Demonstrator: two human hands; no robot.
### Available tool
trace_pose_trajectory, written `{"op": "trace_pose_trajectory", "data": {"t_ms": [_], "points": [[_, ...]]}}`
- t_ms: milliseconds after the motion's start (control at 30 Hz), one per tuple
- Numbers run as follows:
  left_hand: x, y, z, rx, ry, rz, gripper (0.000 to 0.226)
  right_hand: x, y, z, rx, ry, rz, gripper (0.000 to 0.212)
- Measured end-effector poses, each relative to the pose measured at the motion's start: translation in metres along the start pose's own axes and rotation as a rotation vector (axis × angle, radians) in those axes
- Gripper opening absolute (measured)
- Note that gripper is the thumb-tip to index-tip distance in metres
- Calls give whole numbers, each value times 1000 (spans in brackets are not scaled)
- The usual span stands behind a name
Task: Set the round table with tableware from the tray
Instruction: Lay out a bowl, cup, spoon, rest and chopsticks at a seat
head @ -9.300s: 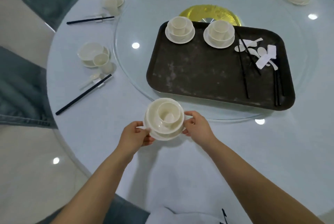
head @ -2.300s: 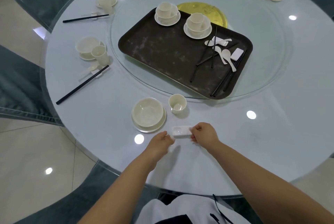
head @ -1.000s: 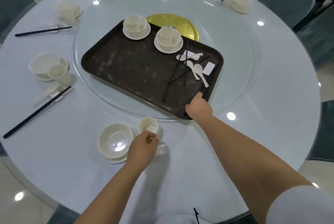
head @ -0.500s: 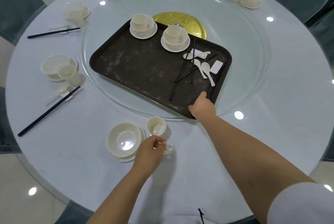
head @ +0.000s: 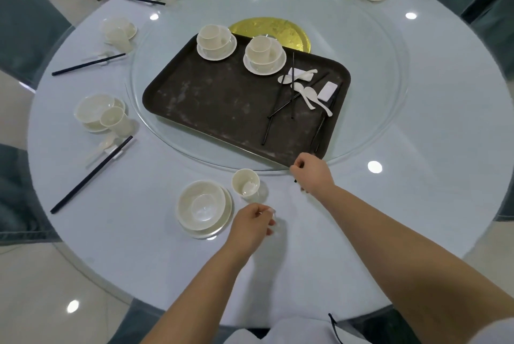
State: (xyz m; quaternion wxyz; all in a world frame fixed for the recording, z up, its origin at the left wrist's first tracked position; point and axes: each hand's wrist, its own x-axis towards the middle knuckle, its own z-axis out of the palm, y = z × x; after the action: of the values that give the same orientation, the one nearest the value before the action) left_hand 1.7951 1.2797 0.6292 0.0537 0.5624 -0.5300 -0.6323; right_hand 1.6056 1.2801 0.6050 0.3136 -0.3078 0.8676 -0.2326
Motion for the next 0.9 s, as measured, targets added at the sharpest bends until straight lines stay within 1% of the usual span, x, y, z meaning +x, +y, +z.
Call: {"op": "trace_pose_trajectory", "data": {"t_ms": [200, 333, 500, 567, 633, 733, 900], "points": [[-8, -9, -1, -10, -4, -18, 15, 5, -8, -1, -91, -27, -39, 8], [-11, -13, -7, -31, 3, -37, 15, 0, -5, 5, 26, -23, 26, 14], [-14, -15, -12, -67, 18, -46, 18, -7, -1, 8, 111, -11, 0, 15], [-15, -17, -12, -70, 18, -48, 18, -6, -1, 5, 124, 17, -10, 14], [-17, -20, -12, -69, 17, -50, 17, -4, -3, 1, 119, 73, -26, 8], [-19, -25, -15, -64, 18, -48, 17, 4, -7, -7, -7, 152, -64, 7], [-19, -32, -23, -88, 52, -53, 16, 20, -14, -14, -383, 125, -117, 10]]}}
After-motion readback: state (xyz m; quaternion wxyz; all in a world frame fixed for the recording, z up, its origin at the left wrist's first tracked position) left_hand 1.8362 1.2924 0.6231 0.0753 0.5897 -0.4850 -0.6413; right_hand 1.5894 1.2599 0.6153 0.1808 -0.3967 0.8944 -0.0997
